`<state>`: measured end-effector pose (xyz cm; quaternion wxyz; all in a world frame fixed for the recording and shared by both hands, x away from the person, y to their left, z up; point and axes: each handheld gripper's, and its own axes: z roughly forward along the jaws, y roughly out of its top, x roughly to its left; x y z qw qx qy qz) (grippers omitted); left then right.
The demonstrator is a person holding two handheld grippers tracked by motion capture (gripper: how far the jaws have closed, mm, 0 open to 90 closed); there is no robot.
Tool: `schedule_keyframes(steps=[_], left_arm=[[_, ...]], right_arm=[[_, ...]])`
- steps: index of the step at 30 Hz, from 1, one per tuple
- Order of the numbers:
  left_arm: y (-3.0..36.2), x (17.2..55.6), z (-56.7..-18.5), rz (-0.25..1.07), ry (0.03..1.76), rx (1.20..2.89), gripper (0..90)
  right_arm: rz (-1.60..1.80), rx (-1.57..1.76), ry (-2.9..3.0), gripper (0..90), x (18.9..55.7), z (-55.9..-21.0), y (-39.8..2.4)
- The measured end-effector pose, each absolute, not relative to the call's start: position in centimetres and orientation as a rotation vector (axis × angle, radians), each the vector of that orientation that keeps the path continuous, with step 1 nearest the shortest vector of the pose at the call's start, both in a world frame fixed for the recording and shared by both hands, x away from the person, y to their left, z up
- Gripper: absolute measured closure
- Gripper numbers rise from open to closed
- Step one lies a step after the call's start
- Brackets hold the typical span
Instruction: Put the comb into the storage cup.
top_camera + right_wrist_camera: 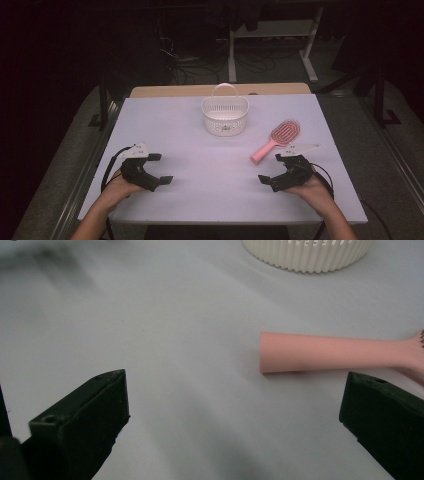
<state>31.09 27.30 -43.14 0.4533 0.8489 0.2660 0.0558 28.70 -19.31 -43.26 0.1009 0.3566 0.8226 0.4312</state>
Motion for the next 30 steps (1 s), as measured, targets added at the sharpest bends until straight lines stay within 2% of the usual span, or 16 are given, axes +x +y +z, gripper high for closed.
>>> schedule_keyframes(steps=[30], left_arm=[[27.4, 31.2, -43.6, 0.126, 0.646, 2.125, 0.0]], right_arm=[[1.225, 1.084, 2.418, 0.0, 30.5, -42.2, -18.8]])
